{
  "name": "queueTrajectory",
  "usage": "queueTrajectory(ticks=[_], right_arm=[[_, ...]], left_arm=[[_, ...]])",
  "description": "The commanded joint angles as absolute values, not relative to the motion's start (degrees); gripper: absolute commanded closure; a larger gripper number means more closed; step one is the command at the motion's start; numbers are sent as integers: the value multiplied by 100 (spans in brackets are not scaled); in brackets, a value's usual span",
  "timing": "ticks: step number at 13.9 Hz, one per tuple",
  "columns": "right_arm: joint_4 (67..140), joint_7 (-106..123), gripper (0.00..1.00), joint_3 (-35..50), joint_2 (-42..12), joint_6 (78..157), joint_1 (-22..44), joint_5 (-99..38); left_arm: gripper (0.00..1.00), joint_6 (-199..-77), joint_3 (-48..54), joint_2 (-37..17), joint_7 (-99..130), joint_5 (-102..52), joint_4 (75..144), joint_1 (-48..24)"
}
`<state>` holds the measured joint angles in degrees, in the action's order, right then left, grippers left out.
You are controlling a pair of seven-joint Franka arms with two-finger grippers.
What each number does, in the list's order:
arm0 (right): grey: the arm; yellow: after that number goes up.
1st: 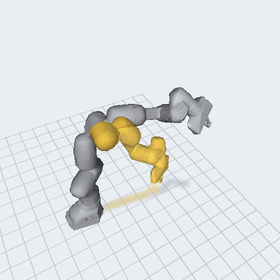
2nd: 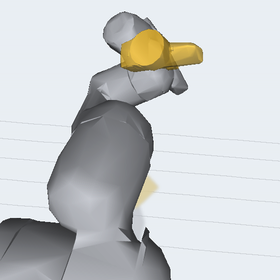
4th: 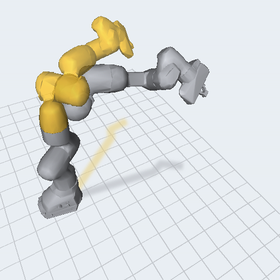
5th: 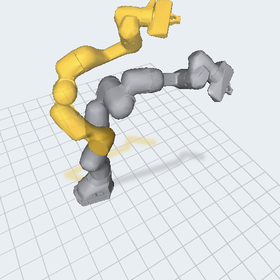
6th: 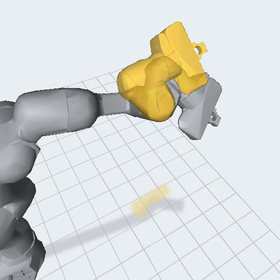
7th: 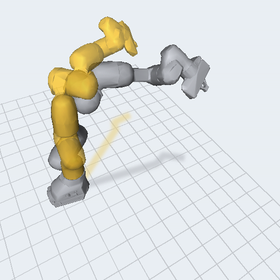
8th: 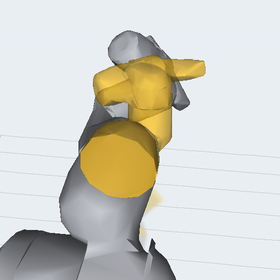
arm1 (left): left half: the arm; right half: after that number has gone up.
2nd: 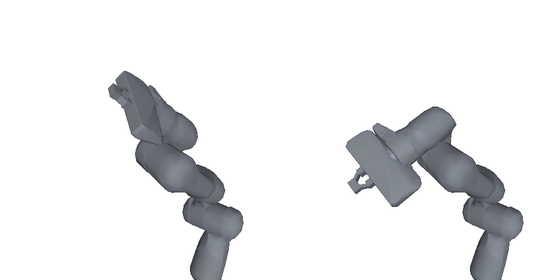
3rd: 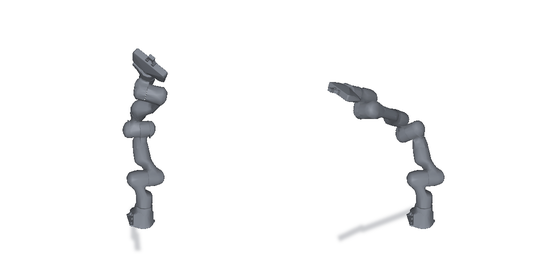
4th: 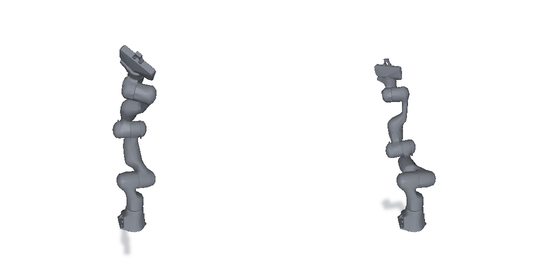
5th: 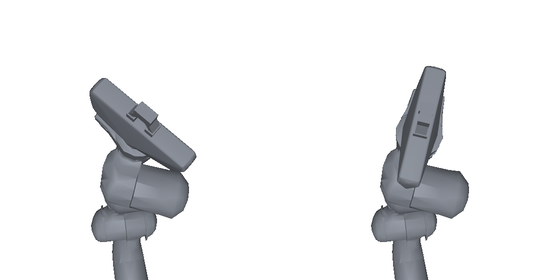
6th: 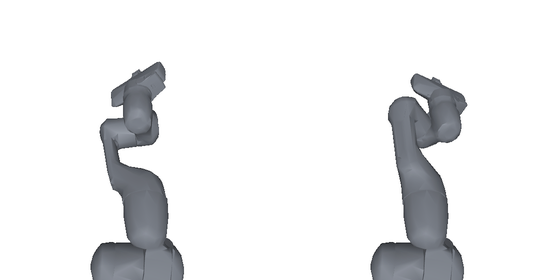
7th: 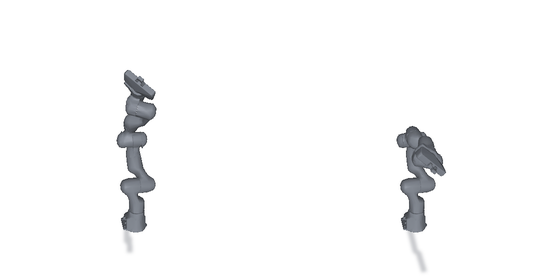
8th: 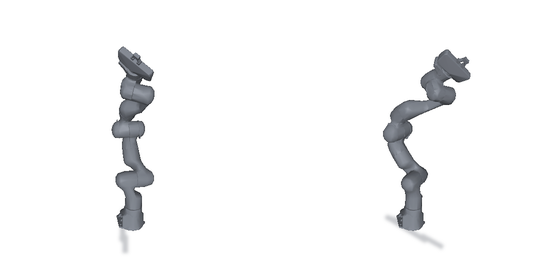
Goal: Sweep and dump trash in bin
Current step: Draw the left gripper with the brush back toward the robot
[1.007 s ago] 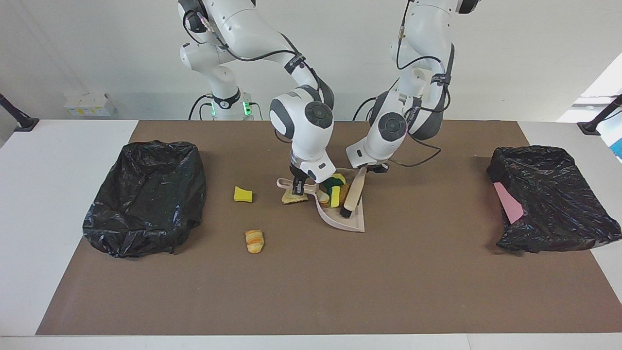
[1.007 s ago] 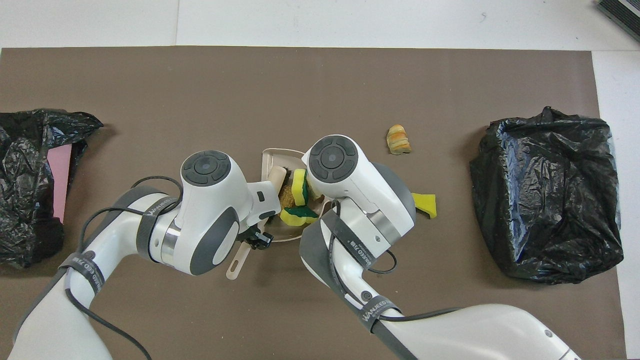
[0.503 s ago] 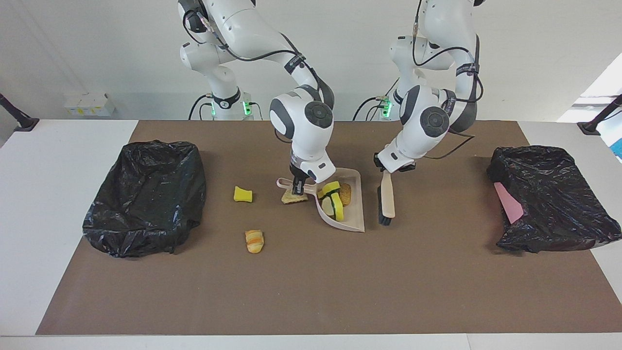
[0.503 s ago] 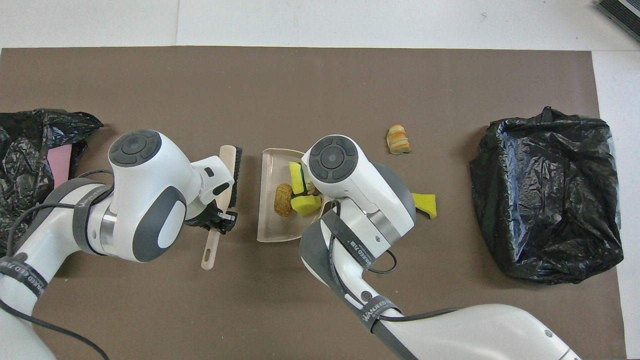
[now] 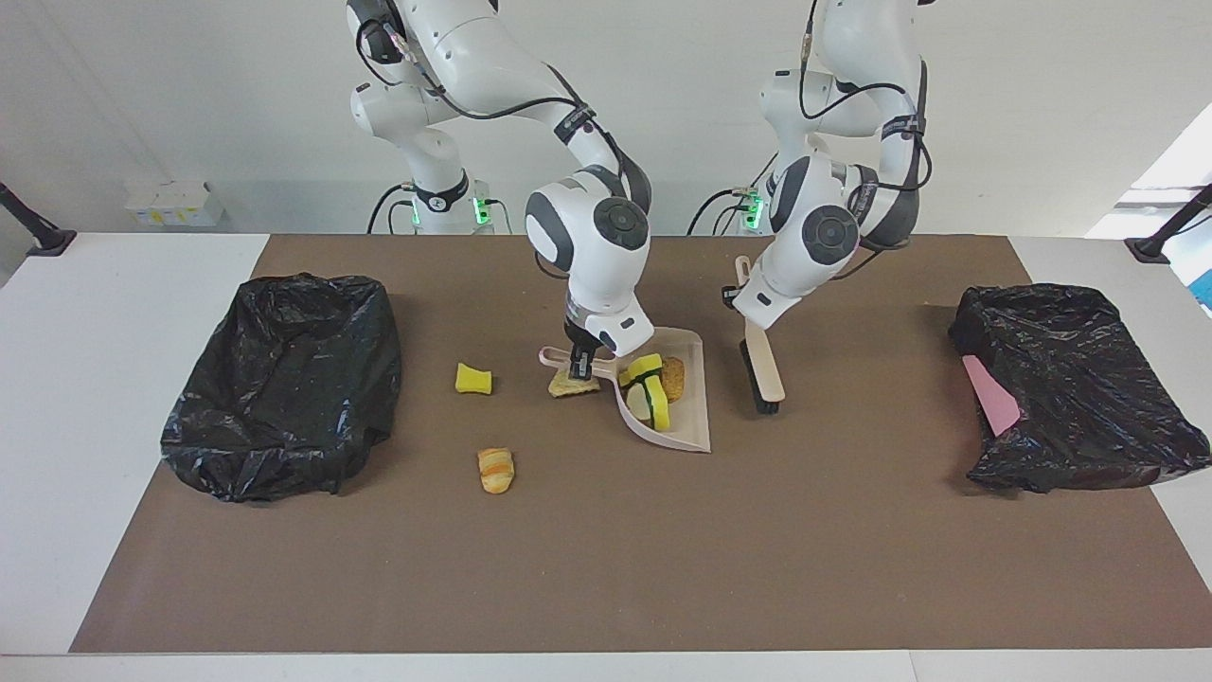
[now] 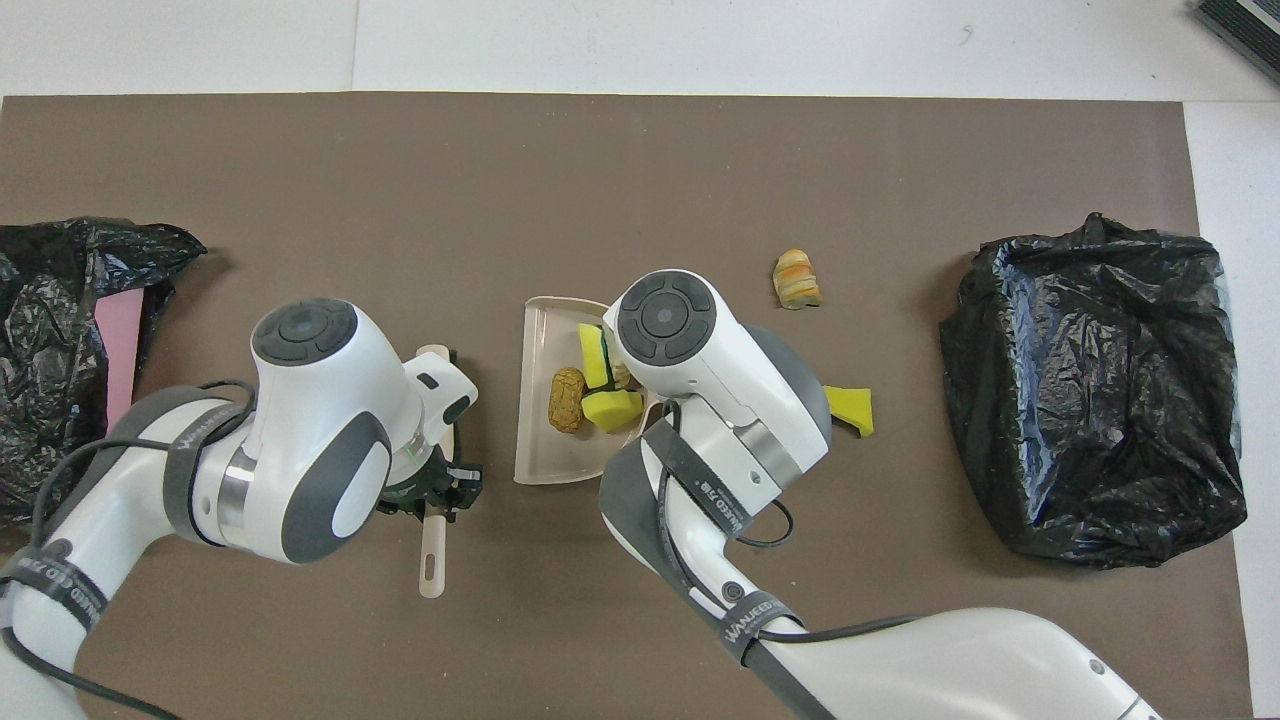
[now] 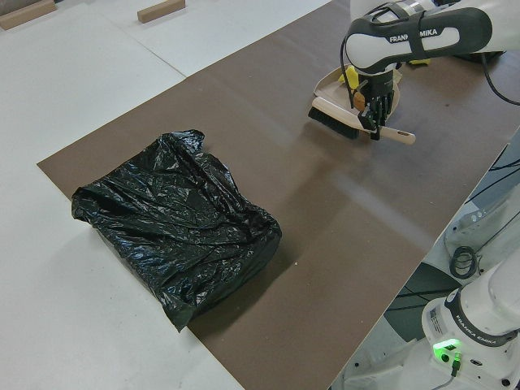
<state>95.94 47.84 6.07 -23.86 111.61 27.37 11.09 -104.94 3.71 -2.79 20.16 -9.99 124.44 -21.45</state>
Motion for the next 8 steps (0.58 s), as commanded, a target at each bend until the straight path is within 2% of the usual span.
queueTrajectory(ticks=[1, 4, 8], right_arm=[[9773, 4878, 100, 650, -2276, 11267, 2689, 1239], [9765, 4878, 100, 650, -2276, 11268, 2689, 1231], [9765, 4878, 100, 650, -2276, 11276, 2663, 1230]], left_arm=[[100, -11221, 334, 604, 2328, -1063, 13699, -2565], [100, -11786, 343, 1027, 2566, -1098, 14421, -2821], [100, -11882, 352, 1099, 2890, -1222, 14493, -3058]])
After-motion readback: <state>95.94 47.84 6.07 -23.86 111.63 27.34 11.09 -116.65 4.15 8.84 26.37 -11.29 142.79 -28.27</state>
